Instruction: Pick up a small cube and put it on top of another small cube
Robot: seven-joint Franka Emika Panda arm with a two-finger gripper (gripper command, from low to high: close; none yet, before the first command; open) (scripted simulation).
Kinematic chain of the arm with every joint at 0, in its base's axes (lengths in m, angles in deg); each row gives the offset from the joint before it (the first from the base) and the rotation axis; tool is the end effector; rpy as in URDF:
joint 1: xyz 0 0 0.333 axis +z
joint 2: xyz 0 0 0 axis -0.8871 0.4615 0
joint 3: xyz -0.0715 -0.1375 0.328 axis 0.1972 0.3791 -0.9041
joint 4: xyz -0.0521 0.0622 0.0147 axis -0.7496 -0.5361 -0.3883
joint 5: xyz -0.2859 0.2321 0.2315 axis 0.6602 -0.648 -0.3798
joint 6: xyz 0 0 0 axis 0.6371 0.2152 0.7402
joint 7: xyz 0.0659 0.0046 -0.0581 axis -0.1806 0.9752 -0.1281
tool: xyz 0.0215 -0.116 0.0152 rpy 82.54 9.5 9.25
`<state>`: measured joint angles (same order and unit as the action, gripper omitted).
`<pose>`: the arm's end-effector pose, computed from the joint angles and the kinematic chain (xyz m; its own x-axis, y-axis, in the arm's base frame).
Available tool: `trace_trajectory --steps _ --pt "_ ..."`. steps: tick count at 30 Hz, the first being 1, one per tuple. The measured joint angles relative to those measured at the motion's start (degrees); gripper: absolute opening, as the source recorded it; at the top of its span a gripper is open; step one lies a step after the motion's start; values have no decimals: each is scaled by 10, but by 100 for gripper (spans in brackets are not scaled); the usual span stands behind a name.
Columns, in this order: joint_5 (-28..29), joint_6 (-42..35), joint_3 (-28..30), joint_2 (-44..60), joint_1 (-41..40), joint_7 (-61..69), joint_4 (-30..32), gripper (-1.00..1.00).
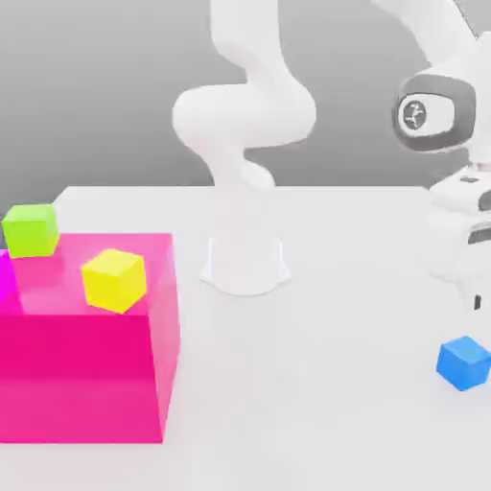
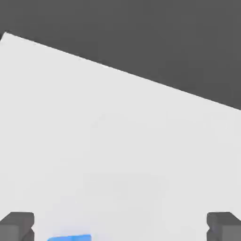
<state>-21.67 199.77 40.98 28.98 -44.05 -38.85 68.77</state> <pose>0.3586 0.3387 0.2570 0.9215 -0.3834 0.0624 -0.3784 -0.9223 -0.0785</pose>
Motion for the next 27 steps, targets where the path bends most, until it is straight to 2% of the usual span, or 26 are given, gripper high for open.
trace_trajectory --steps 3,8,9,16,22,27 --pt "49 28 7 67 39 -58 13 0" --pt "143 100 85 172 108 -134 -5 0" --pt "153 110 98 185 119 -142 -8 -100" --pt "154 111 98 186 118 -143 -8 -100" --pt "47 28 34 77 59 -56 12 -100" --pt "9 -67 108 17 -50 49 -31 -100"
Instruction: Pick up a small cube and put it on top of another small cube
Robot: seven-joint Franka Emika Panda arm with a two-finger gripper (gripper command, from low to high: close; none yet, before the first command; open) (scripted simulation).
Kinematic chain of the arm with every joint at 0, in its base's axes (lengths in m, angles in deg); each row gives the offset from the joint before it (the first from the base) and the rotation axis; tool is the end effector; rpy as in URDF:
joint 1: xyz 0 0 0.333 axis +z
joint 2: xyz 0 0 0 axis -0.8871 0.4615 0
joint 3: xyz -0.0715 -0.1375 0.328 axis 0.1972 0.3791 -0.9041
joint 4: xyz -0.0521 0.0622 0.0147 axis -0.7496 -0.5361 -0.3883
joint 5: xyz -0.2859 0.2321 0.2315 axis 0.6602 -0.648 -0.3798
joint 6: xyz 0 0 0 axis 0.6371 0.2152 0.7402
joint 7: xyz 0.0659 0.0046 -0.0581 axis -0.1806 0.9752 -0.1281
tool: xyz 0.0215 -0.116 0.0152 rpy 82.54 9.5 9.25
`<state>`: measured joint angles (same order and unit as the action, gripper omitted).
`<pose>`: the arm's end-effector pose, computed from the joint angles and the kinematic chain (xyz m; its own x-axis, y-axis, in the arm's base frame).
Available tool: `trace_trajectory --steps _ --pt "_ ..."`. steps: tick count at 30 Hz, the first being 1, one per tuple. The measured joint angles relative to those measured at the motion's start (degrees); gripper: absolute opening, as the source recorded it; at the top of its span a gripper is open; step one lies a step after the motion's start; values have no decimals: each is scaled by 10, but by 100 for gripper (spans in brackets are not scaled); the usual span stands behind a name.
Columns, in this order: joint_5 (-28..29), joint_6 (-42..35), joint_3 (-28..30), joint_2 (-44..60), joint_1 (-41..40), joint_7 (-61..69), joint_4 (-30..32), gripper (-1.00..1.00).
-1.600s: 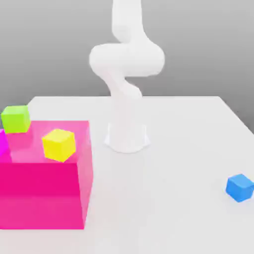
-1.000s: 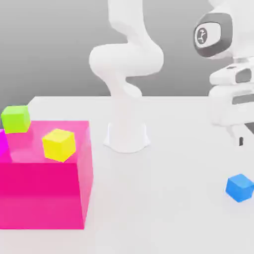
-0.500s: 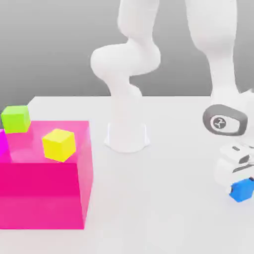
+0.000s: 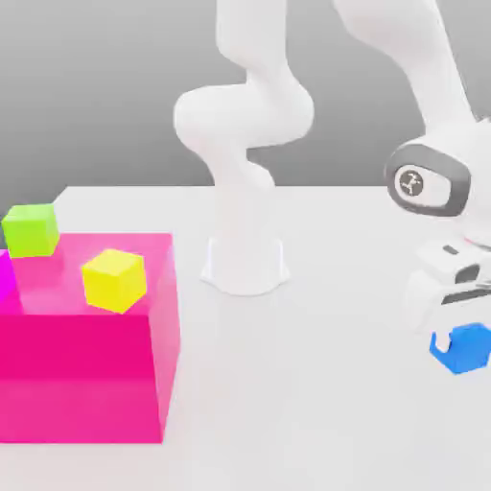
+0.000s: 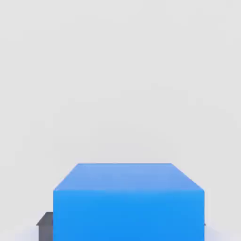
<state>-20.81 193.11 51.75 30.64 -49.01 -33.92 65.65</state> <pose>0.4451 0.2305 0.2512 0.8409 -0.5394 0.0440 -0.5405 -0.8411 0.0198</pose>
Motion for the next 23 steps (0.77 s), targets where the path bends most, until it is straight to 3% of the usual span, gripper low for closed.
trace_trajectory --steps 9,15,19,20,23 --pt "-34 -179 131 -95 -247 178 -93 -100" --pt "-50 -290 230 -147 -355 286 -148 -100" --pt "-58 -253 267 -131 -384 319 -124 -100" --pt "-59 -236 269 -125 -385 321 -114 100" --pt "-59 -236 269 -125 -385 321 -114 100"
